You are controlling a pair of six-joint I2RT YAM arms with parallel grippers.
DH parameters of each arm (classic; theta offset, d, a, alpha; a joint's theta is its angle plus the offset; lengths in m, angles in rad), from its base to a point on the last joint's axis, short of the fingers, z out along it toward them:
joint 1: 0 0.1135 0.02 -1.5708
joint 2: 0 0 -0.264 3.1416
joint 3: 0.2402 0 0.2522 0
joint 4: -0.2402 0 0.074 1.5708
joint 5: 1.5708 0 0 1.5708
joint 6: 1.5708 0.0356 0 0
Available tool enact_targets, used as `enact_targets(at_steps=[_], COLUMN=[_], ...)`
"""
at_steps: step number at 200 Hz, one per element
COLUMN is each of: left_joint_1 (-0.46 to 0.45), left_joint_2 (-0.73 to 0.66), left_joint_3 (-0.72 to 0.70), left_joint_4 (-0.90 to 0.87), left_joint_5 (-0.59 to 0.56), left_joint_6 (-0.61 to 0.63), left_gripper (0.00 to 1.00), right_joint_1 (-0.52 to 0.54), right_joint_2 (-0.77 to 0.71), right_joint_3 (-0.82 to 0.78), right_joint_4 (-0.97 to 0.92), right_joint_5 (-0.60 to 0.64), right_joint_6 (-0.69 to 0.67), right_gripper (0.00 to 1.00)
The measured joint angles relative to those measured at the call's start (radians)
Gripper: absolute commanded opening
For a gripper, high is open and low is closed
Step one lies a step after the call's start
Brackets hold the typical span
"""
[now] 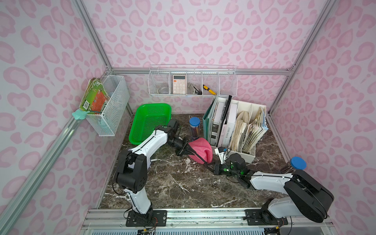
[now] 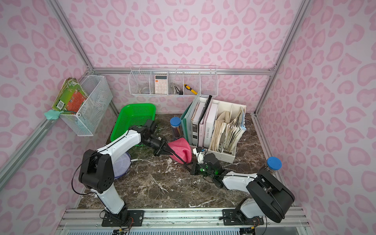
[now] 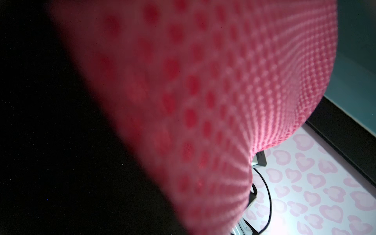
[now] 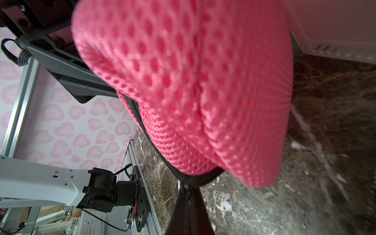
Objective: Turn the laundry bag inside out
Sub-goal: Zip the zipper on the laundry bag.
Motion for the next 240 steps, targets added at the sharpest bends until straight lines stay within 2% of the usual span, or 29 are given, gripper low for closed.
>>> enact_targets(at_steps=[20,71,104,141,152,166,177,214,240], left_joint_1=[-0.002,-0.116,-0.184,-0.192,-0.192,-0.192,-0.192,-0.185,-0.146], left_joint_2=[-0.001,-0.052,-0.021,0.001,0.004,0.01,0.015,0.017,-0.001], left_joint_3=[0.018,0.065,0.065,0.104,0.119,0.128,0.134,0.158,0.147], left_joint_4=[0.003,-0.097,-0.14,-0.162,-0.163,-0.166,-0.169,-0.192,-0.197], left_joint_5=[-0.026,-0.139,-0.194,-0.241,-0.249,-0.257,-0.261,-0.253,-0.212], left_joint_6=[0.024,0.179,0.213,0.213,0.213,0.211,0.212,0.21,0.205], left_gripper=[0.55,0.51,0.43,0.31,0.24,0.07,0.0,0.0,0.0], right_joint_1=[0.004,0.013,0.024,0.04,0.046,0.052,0.053,0.05,0.04], right_joint_2=[-0.016,-0.017,-0.008,-0.003,-0.001,0.002,0.002,-0.024,-0.036], right_joint_3=[0.039,0.133,0.168,0.19,0.196,0.205,0.21,0.196,0.153], right_joint_4=[-0.087,-0.213,-0.261,-0.29,-0.296,-0.315,-0.328,-0.333,-0.317], right_joint_5=[-0.01,-0.038,-0.044,-0.043,-0.043,-0.042,-0.04,-0.032,-0.033], right_joint_6=[-0.018,-0.037,-0.048,-0.056,-0.06,-0.07,-0.075,-0.081,-0.08], right_gripper=[0.0,0.0,0.0,0.0,0.0,0.0,0.0,0.0,0.0])
